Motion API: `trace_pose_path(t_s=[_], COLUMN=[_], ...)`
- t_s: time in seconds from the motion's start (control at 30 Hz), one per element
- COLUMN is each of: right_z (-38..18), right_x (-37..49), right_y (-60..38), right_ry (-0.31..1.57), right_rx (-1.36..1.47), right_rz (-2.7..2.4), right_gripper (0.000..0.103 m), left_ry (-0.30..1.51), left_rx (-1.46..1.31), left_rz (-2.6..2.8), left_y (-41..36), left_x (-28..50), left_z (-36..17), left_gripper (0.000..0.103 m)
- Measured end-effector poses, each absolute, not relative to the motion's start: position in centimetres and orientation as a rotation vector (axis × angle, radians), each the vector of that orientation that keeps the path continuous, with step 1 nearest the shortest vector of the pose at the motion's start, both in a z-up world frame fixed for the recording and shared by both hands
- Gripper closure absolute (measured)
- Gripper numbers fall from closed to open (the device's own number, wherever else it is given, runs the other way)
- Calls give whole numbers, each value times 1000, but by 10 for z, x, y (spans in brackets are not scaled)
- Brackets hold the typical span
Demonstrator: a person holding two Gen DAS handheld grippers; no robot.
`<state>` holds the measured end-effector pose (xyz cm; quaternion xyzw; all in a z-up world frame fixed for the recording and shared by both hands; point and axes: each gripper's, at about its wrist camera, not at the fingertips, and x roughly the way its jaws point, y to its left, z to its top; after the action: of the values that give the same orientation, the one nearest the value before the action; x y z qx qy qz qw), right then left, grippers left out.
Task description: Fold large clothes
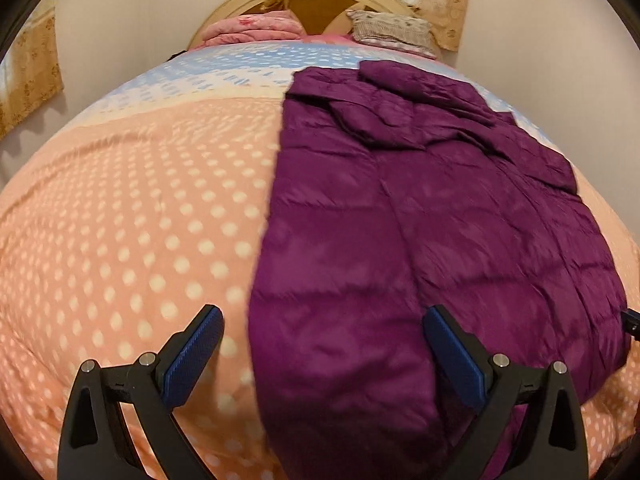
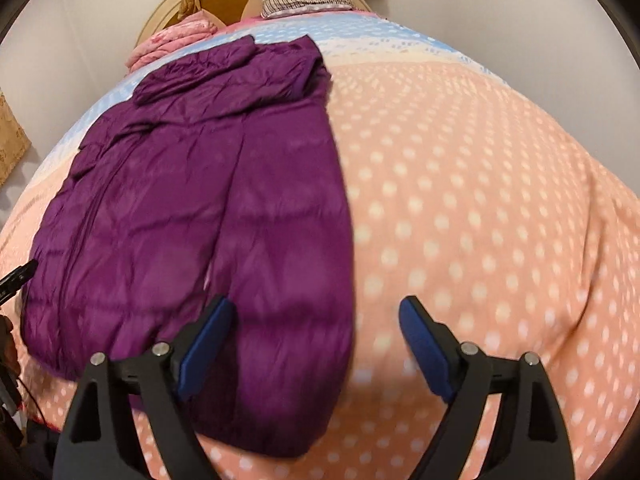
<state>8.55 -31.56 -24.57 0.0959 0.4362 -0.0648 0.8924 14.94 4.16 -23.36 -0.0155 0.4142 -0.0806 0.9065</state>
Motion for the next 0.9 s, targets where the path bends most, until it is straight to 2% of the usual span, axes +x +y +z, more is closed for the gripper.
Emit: trace_pose_path(t_s=[0.07,0.13,0.17,0.2,0.23,0.3,0.33,0.53,0.9], right_z=[-249,-251,-251,-249,-247,-244,-243,-209,-103], right_x=[77,72,69,68,68,69,68,50,-22], right_y=[-309,-306,-306,-306,-306,-307,-308,-306,-303], right_ry=[920,921,918,913,906,900,894,783,532], right_rx=[182,189,201,207,209,250,275,301,247], right_rz=[-139,-138,-130,-117,-100,-39,-19,74,173], right_gripper=[15,25,30,48,72,92,94,96,96], left_ry=[842,837,837,836,819,782,781,680,471], left_rx=[-39,-55,-68,-71,-53,6,8,-23,-113], left_rz=[-163,-171,-207,-227,-221,-226,-255,-298,-361], left_y=[41,42,42,40,38,31,29,40,75], left_x=[142,138,136,133,130,124,121,102,52], left_z=[-237,-237,-236,-235,-231,-224,-220,-186,-80], left_gripper=[2,8,28,39,48,87,93,97,98])
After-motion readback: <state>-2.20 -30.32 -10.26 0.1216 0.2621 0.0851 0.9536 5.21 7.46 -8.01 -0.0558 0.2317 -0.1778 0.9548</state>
